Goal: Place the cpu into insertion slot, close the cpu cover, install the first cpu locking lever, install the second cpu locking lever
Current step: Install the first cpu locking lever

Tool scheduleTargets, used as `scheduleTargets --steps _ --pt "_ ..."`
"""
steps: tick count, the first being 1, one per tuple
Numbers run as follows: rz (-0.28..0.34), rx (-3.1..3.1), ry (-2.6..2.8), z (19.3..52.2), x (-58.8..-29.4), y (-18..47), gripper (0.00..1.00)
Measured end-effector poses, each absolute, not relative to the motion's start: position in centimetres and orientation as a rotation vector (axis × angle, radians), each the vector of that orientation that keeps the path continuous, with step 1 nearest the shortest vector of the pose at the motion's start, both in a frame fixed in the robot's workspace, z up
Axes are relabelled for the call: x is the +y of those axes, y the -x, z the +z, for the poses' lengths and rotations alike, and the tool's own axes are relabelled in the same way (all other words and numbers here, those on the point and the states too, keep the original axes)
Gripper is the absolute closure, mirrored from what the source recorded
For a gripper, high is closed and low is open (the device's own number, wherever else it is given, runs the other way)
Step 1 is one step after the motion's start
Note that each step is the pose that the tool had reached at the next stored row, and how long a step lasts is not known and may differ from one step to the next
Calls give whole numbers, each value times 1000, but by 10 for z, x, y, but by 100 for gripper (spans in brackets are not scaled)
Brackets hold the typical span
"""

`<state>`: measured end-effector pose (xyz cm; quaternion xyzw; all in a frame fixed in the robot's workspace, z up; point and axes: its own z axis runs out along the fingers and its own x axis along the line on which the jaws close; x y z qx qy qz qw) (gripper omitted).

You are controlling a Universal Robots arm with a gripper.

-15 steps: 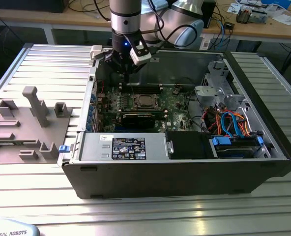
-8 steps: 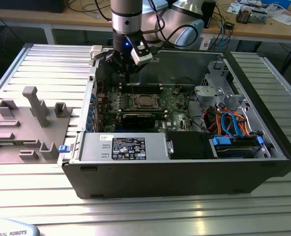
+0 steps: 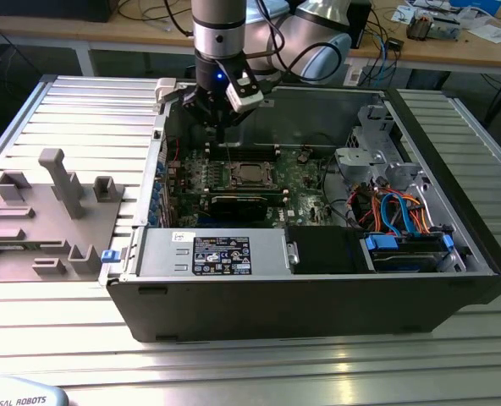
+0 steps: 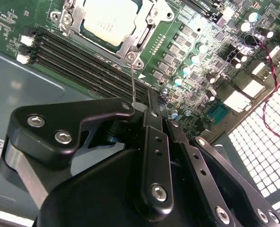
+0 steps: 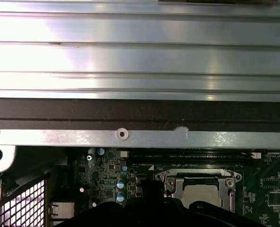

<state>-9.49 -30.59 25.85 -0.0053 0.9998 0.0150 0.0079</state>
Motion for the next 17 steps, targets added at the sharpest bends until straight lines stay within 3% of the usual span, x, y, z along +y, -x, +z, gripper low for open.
scheduleTargets --steps 17 --pt "47 3125 17 258 -306 91 89"
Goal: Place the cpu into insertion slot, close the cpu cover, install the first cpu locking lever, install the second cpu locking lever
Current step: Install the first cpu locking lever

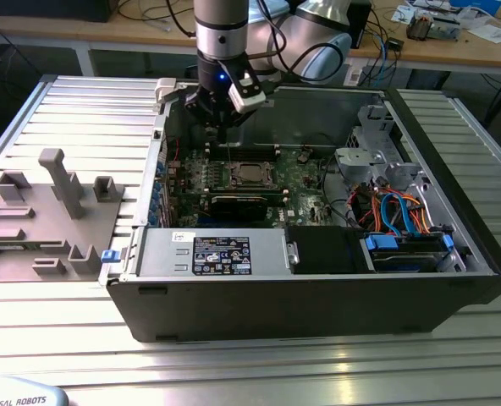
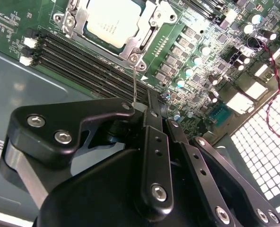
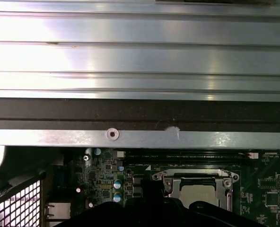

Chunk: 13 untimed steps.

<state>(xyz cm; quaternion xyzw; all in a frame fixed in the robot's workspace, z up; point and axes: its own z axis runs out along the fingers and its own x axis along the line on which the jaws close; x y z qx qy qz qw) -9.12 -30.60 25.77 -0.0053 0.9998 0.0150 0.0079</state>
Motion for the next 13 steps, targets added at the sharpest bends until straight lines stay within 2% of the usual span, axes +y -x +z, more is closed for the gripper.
scheduleTargets --steps 13 --pt "47 3125 17 257 -306 88 89"
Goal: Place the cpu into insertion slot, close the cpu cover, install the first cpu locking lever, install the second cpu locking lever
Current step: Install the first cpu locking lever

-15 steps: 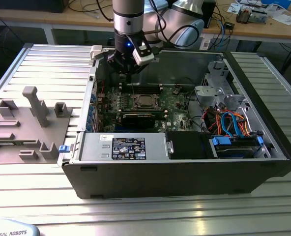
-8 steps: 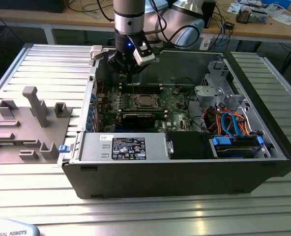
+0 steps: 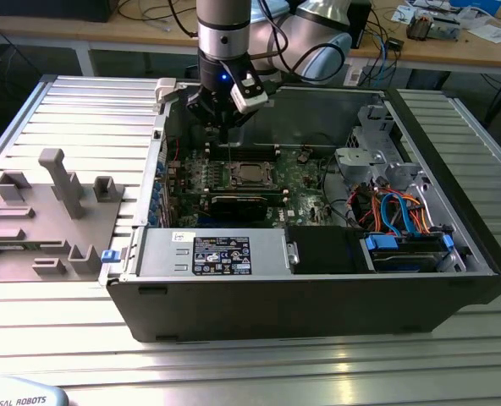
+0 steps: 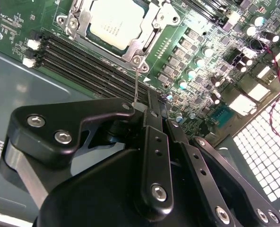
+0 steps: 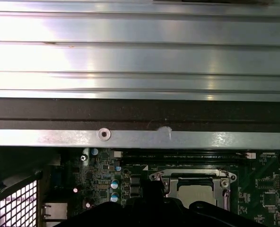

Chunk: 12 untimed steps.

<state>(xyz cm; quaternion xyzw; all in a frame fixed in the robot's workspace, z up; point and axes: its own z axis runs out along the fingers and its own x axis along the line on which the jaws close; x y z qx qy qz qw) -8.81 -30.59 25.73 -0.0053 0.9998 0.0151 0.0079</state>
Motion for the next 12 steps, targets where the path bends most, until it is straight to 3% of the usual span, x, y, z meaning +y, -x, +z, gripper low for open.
scheduleTargets --steps 12 --pt "47 3125 17 257 -306 84 89"
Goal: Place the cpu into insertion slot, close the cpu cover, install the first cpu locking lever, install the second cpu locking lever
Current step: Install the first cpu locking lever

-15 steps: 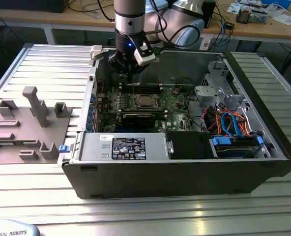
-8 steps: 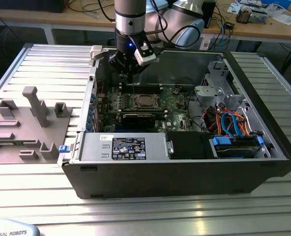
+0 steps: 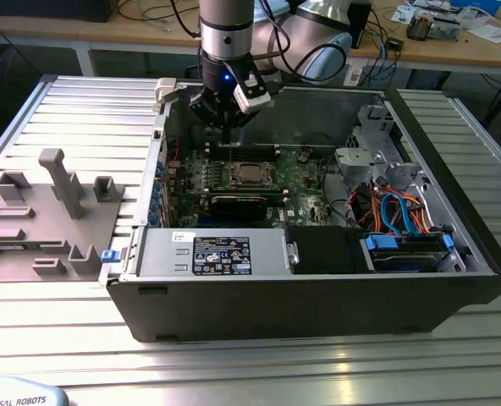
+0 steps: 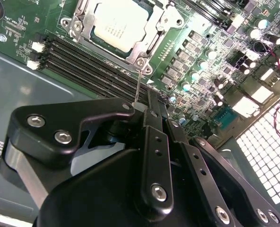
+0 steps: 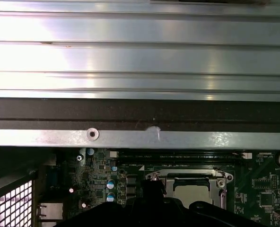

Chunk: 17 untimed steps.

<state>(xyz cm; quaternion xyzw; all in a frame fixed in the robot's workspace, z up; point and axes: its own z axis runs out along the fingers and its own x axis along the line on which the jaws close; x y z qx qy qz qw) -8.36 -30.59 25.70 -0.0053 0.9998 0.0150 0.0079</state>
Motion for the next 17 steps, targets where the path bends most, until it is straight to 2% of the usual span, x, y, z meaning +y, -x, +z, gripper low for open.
scheduleTargets --steps 17 --pt "47 3125 17 256 -306 77 89"
